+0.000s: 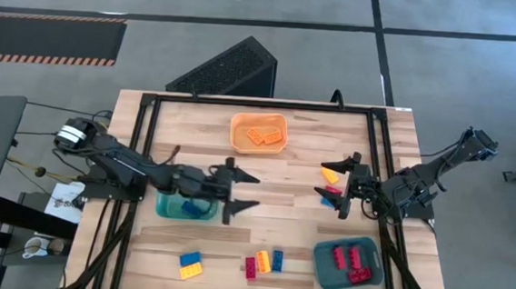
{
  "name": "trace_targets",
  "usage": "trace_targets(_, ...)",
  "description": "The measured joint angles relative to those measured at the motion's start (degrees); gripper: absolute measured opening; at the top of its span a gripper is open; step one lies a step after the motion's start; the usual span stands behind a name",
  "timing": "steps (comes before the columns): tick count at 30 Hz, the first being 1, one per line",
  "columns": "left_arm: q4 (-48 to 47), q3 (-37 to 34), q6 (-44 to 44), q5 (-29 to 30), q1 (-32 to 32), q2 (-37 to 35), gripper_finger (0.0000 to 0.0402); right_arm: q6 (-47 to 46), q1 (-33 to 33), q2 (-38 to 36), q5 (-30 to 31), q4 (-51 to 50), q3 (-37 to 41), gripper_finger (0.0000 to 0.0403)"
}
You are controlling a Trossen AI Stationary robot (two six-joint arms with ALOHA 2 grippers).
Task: Sort & place blocks by color
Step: Put the yellow game piece into the orange bin
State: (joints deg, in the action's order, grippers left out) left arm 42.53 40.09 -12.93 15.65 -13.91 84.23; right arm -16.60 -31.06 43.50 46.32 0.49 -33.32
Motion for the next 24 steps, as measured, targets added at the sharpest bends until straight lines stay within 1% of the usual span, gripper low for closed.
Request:
trace_targets(2,3.9,-3.2,-1.2,0.2,0.0,-1.5,0.0309,0.0,0.1,0.0,0.0,0.2,0.0,0.0395)
trace_targets(5,5.4,-5.8,-1.9,0.2,0.0,-3.4,0.0309,0.0,0.1,0.0,0.0,0.7,0.0,0.0395)
trace_targets(19,4.9,-6.0,-2.4,-0.2,0.0,-4.0,0.0309,0.0,0.0,0.0,0.0,1.6,0.0,0.0395)
trace_targets(24,5.0,-6.0,-2.7,0.1,0.2,-4.1,0.0309,-2.8,0.0,0.0,0.0,1.4,0.0,0.0395)
